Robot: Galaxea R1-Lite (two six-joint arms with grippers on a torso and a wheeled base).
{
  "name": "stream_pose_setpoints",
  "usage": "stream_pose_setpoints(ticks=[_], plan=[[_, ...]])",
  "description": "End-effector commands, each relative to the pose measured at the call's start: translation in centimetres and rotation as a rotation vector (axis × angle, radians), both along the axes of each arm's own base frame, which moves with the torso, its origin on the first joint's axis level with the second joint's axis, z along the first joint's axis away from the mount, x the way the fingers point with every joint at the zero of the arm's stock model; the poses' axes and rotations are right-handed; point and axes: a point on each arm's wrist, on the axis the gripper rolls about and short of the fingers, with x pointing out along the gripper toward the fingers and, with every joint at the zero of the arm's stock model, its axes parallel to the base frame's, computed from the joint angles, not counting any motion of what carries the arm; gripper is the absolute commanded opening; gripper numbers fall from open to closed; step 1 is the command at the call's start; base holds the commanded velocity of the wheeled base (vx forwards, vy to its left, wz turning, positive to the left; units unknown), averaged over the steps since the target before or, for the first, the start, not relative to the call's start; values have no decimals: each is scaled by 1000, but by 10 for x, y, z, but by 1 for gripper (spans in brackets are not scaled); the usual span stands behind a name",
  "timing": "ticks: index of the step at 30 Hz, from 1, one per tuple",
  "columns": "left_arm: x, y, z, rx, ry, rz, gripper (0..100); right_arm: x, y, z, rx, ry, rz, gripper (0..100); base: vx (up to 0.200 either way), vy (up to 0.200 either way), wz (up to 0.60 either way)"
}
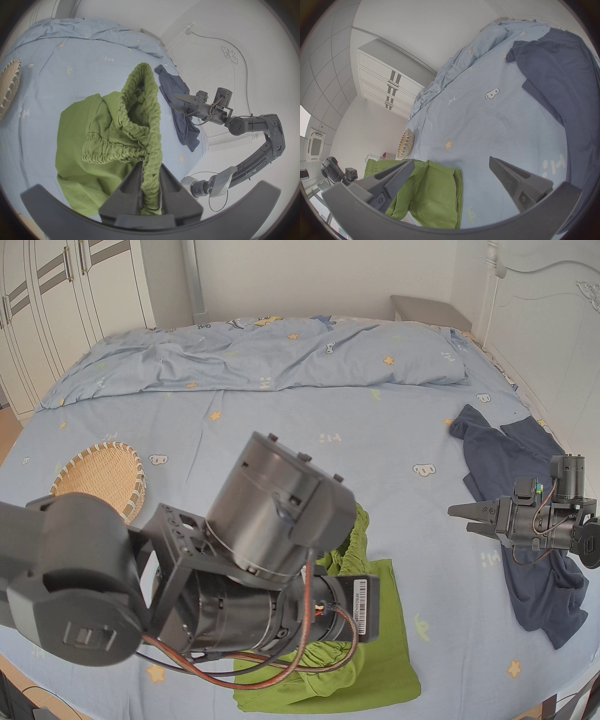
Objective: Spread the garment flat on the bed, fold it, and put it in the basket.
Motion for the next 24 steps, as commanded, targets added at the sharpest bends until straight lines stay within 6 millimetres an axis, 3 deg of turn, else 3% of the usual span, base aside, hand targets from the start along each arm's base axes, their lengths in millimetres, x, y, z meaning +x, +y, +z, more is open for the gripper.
stream_pose_setpoints(ticks=[1,7,8,16,24], plan=[[4,-8,-12,21,14,-3,0,3,1,-5,-8,14,-6,100,0,0,0],[1,-13,-15,19,14,-18,0,3,1,-5,-9,13,-5,100,0,0,0],[1,-14,-16,20,15,-18,100,3,1,-5,-9,13,-5,100,0,0,0],[0,-29,-23,-74,0,-16,100,4,1,-5,-9,9,-5,100,0,0,0],[3,-30,-33,-200,-24,16,100,4,2,-6,-9,10,-4,100,0,0,0]])
